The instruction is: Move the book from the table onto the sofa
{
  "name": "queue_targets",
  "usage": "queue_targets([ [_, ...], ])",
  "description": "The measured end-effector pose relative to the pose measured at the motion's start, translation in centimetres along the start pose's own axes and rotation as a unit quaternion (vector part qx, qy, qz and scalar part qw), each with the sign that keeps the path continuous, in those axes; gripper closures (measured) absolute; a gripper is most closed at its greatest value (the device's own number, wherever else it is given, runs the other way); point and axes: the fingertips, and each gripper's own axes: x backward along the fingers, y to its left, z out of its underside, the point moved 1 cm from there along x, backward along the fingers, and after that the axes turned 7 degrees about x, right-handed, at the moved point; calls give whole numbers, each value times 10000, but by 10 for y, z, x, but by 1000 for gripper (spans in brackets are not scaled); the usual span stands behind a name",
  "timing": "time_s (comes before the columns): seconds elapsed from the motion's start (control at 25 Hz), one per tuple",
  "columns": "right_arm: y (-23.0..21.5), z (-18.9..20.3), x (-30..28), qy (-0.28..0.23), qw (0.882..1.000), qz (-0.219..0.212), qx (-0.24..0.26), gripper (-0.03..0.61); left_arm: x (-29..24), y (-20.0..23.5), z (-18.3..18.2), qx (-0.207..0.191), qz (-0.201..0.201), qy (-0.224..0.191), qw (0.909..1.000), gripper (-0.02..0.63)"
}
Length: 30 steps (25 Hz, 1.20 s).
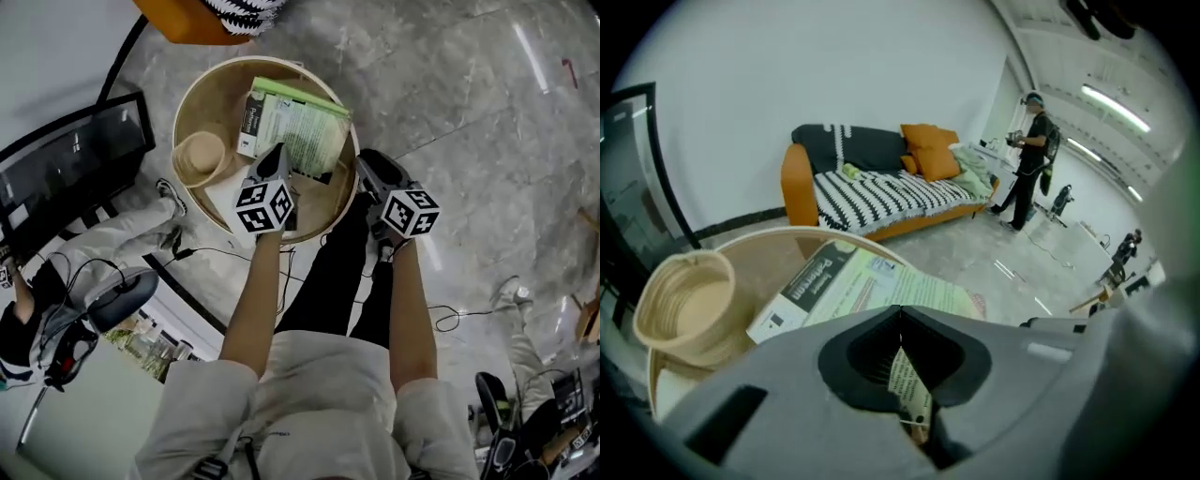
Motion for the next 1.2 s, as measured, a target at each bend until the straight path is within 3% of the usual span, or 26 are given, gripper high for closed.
queue_targets([
  [0.16,-4,15,-31,3,9990,-297,-334,382,-28,24,21,291,-150,267,9991,604],
  [0.52,-3,18,-69,-223,9886,-880,-1203,359,-32,25,18,207,73,211,9995,604],
  [0.68,6,22,-79,-45,9861,-1072,-1265,359,-31,25,18,193,160,203,9995,604],
  [1.04,17,20,-67,-15,9890,-928,-1154,367,-30,18,13,80,361,259,9990,604],
  [1.2,13,21,-64,-148,9857,-893,-1422,374,-30,16,16,297,473,306,9980,604],
])
